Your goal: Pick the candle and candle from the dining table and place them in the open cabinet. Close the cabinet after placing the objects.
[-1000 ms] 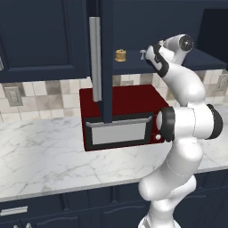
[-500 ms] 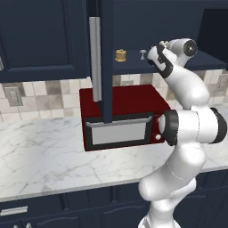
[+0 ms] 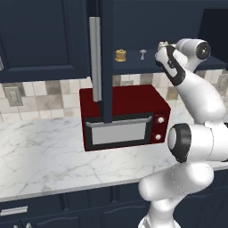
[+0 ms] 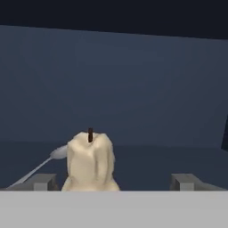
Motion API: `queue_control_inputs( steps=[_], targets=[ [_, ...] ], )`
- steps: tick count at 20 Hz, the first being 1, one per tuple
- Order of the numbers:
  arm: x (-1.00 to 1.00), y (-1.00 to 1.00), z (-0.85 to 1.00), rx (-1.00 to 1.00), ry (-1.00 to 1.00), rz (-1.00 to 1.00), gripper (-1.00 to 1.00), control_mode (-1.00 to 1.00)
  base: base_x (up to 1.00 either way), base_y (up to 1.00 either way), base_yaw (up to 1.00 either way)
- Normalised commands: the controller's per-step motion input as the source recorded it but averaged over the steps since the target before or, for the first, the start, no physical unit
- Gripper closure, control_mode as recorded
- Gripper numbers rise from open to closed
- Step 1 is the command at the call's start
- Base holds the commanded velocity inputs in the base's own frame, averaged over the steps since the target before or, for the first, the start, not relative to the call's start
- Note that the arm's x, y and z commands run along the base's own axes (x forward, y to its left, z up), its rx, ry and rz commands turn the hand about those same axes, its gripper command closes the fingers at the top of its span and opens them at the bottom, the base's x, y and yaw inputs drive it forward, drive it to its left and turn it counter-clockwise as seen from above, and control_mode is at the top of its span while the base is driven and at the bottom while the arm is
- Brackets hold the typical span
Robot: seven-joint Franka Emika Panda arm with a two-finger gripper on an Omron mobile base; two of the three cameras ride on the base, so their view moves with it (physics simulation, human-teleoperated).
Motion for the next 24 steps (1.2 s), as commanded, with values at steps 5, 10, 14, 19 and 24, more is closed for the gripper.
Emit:
queue_control_inputs(
  steps=[5, 10, 14, 19, 24],
  targets=[
    [-0.67, 0.01, 0.0, 0.0, 0.08, 0.0, -1.0, -1.0, 0.0, 0.0, 0.0],
    [-0.74, 0.14, 0.0, 0.0, 0.16, -0.02, -1.0, -1.0, 0.0, 0.0, 0.0],
    [-0.82, 0.16, 0.0, 0.0, 0.16, -0.06, -1.0, -1.0, 0.0, 0.0, 0.0],
    [-0.99, 0.05, -0.15, 0.02, 0.01, -0.05, -1.0, -1.0, 0.0, 0.0, 0.0],
    [-0.98, 0.03, -0.32, 0.04, 0.0, -0.04, -1.0, -1.0, 0.0, 0.0, 0.0]
  ],
)
